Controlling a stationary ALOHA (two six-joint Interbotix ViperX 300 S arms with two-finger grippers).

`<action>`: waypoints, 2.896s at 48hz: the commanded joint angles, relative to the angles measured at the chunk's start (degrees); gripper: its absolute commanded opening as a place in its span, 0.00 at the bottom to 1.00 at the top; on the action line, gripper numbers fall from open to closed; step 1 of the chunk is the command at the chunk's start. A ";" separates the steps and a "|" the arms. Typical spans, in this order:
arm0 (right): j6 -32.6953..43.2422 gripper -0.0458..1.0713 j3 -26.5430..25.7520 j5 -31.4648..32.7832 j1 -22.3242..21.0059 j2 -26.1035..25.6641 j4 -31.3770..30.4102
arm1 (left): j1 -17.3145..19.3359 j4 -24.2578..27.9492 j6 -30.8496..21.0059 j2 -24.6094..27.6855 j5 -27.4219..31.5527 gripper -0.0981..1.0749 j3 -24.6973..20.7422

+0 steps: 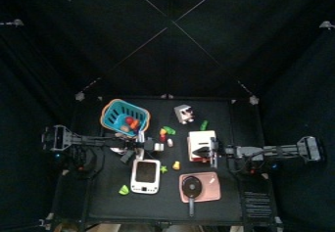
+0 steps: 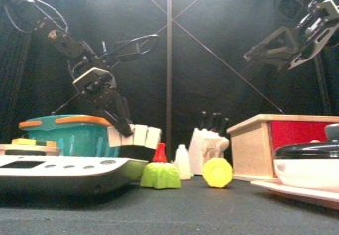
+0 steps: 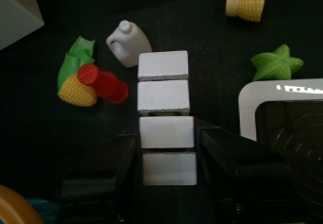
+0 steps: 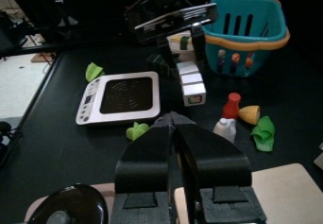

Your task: Place white sushi roll on stove

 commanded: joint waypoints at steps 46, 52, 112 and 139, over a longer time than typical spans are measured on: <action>0.00 0.06 -2.81 -0.26 1.41 0.35 3.16 | -8.09 -36.21 -0.79 -15.29 7.47 0.65 1.58; 0.00 0.06 -2.90 -0.26 1.67 0.53 3.87 | -8.09 -37.35 -2.20 -14.77 8.61 0.65 1.41; 0.00 0.06 -4.13 -0.26 2.90 2.99 4.48 | -24.43 23.82 -82.35 -4.04 35.86 0.65 -5.45; 0.00 0.06 -5.10 -0.18 2.81 2.90 5.36 | -39.37 25.58 -117.77 8.79 52.03 0.65 -16.08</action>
